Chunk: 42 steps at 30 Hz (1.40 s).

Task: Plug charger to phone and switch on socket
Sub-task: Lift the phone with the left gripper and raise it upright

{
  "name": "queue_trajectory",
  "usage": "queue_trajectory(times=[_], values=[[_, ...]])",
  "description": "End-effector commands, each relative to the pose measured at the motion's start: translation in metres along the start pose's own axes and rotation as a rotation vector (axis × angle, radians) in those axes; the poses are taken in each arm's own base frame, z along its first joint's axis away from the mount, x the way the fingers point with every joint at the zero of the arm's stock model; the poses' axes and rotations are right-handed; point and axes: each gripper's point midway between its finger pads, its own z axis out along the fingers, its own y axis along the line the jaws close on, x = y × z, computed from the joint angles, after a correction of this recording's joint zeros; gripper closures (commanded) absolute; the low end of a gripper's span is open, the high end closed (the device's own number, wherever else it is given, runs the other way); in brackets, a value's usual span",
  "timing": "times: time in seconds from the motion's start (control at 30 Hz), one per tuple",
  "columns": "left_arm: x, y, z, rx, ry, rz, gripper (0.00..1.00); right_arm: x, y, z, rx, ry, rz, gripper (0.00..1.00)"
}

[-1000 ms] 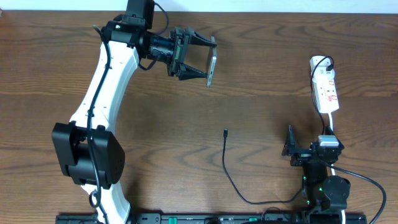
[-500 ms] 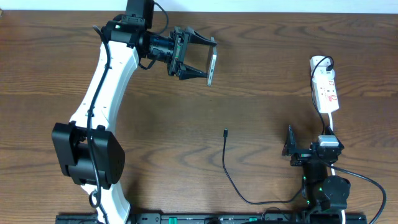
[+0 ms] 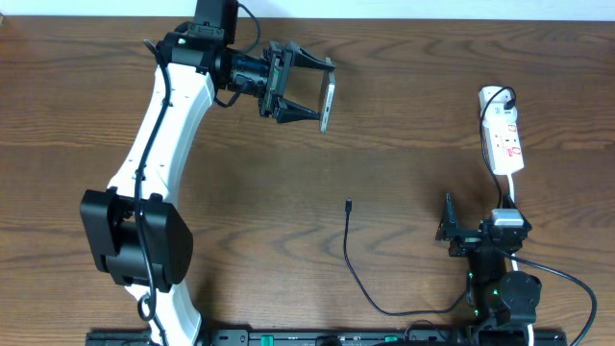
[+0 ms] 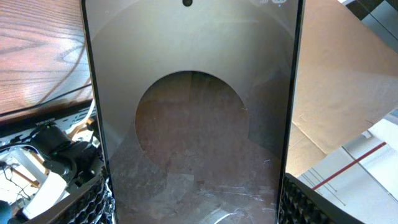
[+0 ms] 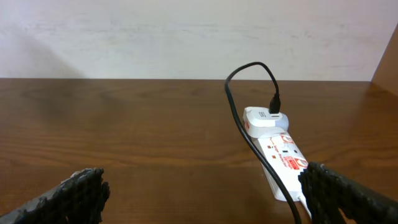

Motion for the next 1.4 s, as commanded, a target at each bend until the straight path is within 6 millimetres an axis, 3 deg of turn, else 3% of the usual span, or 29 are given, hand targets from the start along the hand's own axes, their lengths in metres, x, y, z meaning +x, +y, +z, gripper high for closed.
queue_trajectory(times=[0.0,1.37], values=[[0.0124,-0.0096,-0.005,0.029,0.036,0.016,0.31,0.0007,-0.0017,-0.0002,0.008,0.002,0.011,0.01],[0.0111,-0.0133,-0.0051,0.038,0.032,0.048,0.31,0.0007,-0.0017,-0.0002,0.008,0.002,0.011,0.01]])
